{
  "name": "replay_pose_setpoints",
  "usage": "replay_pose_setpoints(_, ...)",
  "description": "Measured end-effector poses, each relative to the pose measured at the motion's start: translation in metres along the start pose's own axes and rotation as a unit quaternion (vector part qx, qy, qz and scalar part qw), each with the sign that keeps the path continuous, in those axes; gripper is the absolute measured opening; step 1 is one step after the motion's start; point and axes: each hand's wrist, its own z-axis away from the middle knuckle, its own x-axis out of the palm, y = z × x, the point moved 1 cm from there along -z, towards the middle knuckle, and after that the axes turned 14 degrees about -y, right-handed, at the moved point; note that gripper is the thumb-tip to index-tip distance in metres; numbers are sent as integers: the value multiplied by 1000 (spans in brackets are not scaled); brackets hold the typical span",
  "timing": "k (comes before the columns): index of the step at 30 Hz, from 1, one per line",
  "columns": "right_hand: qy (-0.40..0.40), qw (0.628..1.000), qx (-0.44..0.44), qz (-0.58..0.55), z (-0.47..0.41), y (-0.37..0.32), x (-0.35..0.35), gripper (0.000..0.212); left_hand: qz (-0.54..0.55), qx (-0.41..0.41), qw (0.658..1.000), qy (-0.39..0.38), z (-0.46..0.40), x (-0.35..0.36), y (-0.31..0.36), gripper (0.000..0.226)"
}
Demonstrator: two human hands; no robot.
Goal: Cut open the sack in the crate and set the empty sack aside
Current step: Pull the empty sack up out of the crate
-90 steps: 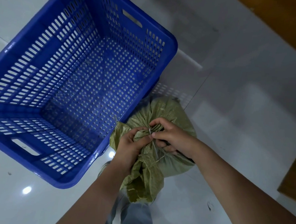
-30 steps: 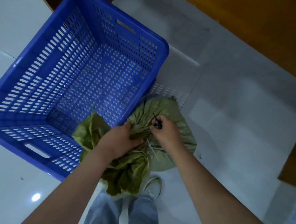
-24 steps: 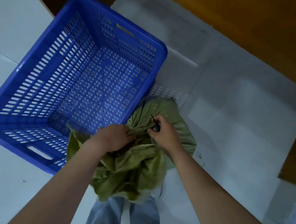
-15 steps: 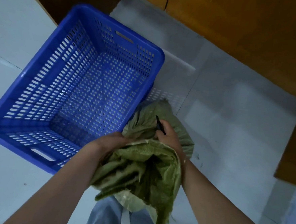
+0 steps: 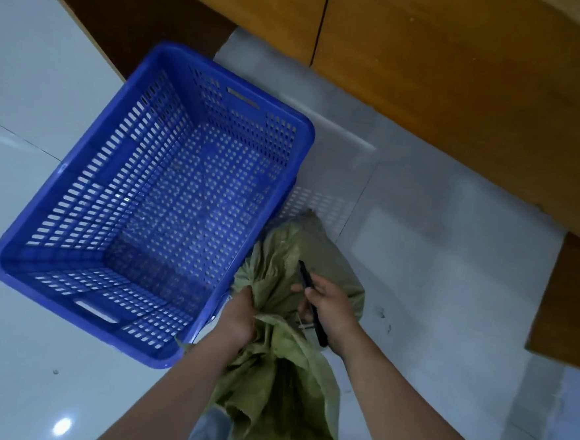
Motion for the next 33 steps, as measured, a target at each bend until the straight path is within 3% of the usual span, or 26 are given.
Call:
replay_pose_setpoints(4,-33,998,22,-41,10,-9,-1,55,109,-18,993,40,13,2,11,53)
replay_pose_setpoints(7,-40,998,15,-38,13,-17,-6,68,116,-7,993,3,21,6,21,49)
replay_pose_setpoints(11,-31,999,8,-10,17,-23,-15,74,-87,-40,993,-66,5,11,29,62)
replay_pose_setpoints(14,-31,999,2,14,22,-29,-18,75,-256,-86,962,-45,-10,12,35,49)
replay_pose_setpoints(18,-25,999,7,27,28,-39,-22,74,-357,-45,933,-30,-26,13,47,61)
replay_pose_setpoints(21,24,999,15,22,34,-49,-28,60,-335,2,942,20,-24,23,60,46)
replay_pose_setpoints(25,77,996,39,22,59,-59,-40,20,-261,67,961,57,-3,40,78,32)
replay_pose_setpoints(29,83,991,72,82,84,-60,-54,28,-104,136,985,18,39,41,103,48)
replay_pose_setpoints(31,101,983,92,120,97,-63,-61,30,-93,149,984,18,58,34,109,40)
replay_pose_setpoints(33,116,980,87,133,114,-68,-63,19,-81,140,987,20,83,30,116,23)
